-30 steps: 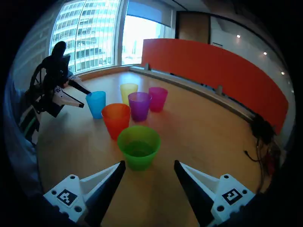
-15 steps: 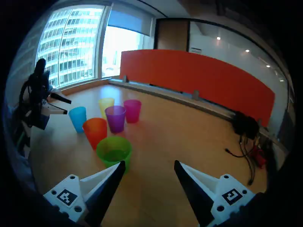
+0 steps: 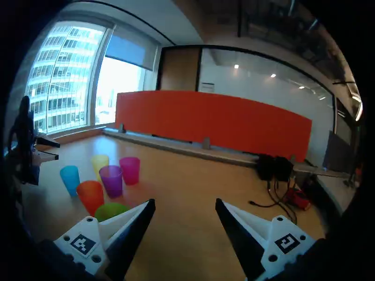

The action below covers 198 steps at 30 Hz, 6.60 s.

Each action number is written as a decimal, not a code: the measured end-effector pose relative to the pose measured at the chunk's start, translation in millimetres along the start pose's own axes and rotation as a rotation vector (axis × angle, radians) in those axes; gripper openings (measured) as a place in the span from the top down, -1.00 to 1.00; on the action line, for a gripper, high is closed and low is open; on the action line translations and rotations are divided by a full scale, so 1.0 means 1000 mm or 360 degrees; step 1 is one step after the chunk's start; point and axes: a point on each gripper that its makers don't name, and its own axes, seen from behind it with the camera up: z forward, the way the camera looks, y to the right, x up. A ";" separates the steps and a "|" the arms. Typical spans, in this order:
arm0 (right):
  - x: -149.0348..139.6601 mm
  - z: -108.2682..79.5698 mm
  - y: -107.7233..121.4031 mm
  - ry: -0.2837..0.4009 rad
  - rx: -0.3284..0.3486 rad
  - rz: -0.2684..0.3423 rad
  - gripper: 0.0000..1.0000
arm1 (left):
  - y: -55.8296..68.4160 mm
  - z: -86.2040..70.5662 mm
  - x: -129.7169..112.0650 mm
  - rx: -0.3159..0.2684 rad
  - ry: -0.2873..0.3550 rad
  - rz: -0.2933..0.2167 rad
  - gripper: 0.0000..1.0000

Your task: Pour water

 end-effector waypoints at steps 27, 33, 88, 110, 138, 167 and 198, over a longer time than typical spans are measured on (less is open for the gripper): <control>0.062 -0.015 0.040 0.0450 -0.0532 0.0173 -1.00 | -0.051 -0.029 0.050 0.0358 0.0377 -0.0197 -0.92; 0.063 -0.018 0.034 0.0451 -0.0539 0.0142 -1.00 | -0.054 -0.028 0.053 0.0392 0.0403 -0.0205 -0.92; 0.081 -0.036 0.031 0.0447 -0.0600 0.0132 -0.99 | -0.056 0.002 0.008 0.0517 0.0464 -0.0360 -0.92; 0.077 -0.035 0.033 0.0440 -0.0603 0.0132 -1.00 | -0.053 0.008 0.000 0.0478 0.0399 -0.0371 -0.92; 0.030 -0.008 0.044 0.0464 -0.0514 0.0247 -1.00 | -0.053 0.009 0.001 0.0479 0.0398 -0.0369 -0.92; -0.014 0.014 0.032 0.0366 -0.0507 0.0230 -0.99 | -0.053 0.009 0.000 0.0479 0.0398 -0.0369 -0.92; -0.016 0.013 0.031 0.0353 -0.0504 0.0225 -0.99 | -0.052 0.009 0.000 0.0479 0.0398 -0.0368 -0.92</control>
